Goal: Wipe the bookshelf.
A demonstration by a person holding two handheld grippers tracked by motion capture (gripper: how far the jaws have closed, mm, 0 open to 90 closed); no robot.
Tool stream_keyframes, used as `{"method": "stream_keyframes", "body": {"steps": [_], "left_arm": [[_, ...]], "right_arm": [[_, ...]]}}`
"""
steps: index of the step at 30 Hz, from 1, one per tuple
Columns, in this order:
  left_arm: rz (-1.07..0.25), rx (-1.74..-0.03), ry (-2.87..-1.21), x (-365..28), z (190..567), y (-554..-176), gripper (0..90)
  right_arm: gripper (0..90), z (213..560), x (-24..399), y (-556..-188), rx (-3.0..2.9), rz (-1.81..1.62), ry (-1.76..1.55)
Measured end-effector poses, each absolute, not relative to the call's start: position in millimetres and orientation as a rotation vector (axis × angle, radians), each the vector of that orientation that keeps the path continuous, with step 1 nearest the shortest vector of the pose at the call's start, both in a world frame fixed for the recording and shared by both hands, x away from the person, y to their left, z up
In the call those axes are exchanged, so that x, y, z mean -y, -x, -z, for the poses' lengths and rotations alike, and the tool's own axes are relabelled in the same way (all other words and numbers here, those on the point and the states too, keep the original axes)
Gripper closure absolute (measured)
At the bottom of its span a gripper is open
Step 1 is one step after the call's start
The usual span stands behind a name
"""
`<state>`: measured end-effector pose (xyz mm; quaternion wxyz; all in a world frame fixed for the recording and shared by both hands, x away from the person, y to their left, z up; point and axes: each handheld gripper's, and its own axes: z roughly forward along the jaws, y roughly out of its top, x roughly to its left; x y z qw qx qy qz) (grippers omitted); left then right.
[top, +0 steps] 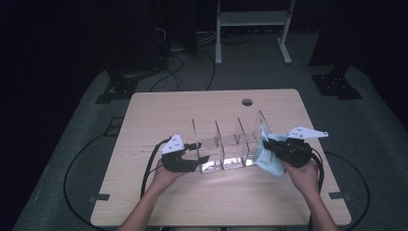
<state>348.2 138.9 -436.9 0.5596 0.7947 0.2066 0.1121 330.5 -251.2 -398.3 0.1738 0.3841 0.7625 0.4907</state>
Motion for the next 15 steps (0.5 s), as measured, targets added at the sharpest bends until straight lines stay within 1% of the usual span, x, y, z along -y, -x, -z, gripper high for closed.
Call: {"method": "stream_keyframes", "body": {"steps": [7, 13, 15], "left_arm": [[-0.256, -0.441, -1.863, -142, 439, -329, 43.7], [-0.254, -0.424, -1.850, -142, 441, -317, 46.6], [-0.254, -0.422, -1.847, -143, 442, -315, 47.0]], "right_arm": [[82.2, 395, 235, -325, -2.224, -1.374, -1.020], [82.3, 395, 252, -336, -2.180, -1.351, -1.095], [82.2, 396, 251, -337, -2.174, -1.354, -1.104]]}}
